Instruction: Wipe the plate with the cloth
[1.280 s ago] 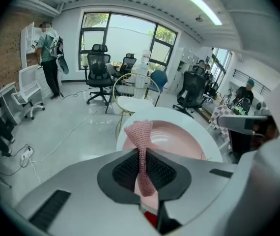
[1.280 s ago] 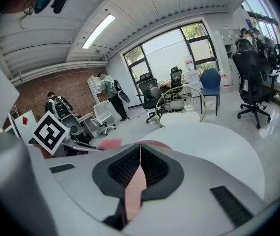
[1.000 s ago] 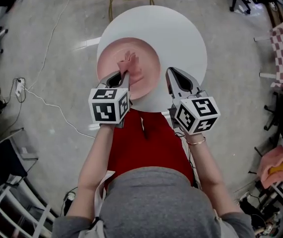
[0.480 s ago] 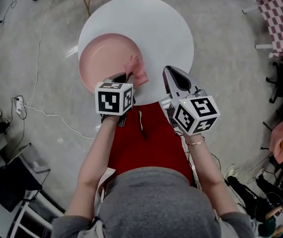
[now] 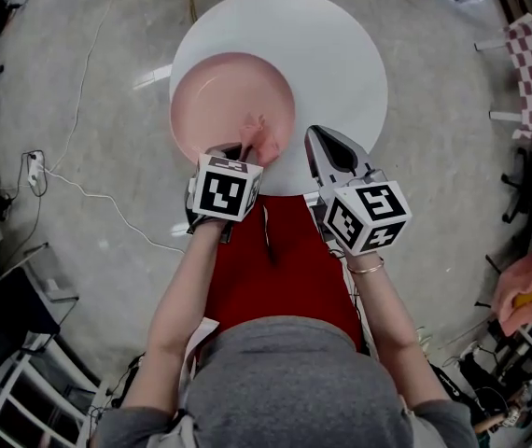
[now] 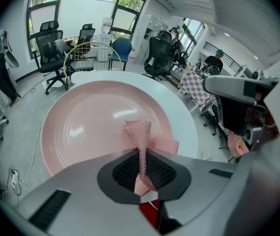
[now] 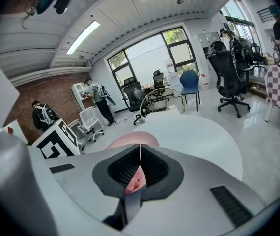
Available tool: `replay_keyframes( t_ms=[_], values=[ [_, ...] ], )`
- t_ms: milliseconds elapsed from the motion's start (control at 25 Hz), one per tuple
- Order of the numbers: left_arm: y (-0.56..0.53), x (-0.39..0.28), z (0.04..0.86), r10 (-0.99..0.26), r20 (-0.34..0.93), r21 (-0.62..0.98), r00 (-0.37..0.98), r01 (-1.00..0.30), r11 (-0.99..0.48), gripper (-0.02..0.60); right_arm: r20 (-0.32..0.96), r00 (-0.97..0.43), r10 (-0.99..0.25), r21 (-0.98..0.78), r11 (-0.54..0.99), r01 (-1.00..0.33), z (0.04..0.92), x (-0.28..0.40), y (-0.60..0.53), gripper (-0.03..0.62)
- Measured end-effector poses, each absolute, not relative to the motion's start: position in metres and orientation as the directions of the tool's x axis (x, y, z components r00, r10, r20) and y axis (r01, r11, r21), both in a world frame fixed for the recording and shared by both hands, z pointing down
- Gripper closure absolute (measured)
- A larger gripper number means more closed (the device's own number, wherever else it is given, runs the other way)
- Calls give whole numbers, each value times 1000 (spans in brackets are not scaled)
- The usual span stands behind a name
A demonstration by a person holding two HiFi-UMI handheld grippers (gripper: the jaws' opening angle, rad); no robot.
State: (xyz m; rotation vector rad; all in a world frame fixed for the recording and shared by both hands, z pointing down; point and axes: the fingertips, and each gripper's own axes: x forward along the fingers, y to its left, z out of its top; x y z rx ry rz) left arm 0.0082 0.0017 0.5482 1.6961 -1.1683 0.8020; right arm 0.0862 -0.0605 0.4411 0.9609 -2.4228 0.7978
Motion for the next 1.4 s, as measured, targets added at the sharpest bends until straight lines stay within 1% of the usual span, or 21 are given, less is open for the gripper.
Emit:
replay_keyframes(
  t_ms=[360, 640, 920, 1160, 1240, 1400],
  values=[
    [25, -36, 553, -371, 893, 235, 255, -967, -99, 546, 576, -713, -400, -355, 663, -659, 447, 41, -48, 565],
    [37, -73, 553, -394, 897, 197, 199, -979, -48, 546, 578, -728, -369, -354, 690, -631, 449, 13, -39, 565],
    [36, -104, 545, -424, 890, 166, 168, -985, -42, 546, 572, -727, -381, -334, 701, -630, 441, -11, -39, 565],
    [28, -128, 539, -457, 877, 144, 147, -989, -43, 546, 558, -717, -418, -302, 703, -644, 431, -21, -44, 565],
    [24, -133, 532, -484, 863, 141, 141, -989, -38, 546, 551, -716, -428, -297, 701, -648, 426, -20, -46, 565],
    [13, -144, 506, -582, 805, 115, 110, -993, -29, 546, 530, -727, -437, -299, 706, -643, 417, -20, -50, 565]
  ],
)
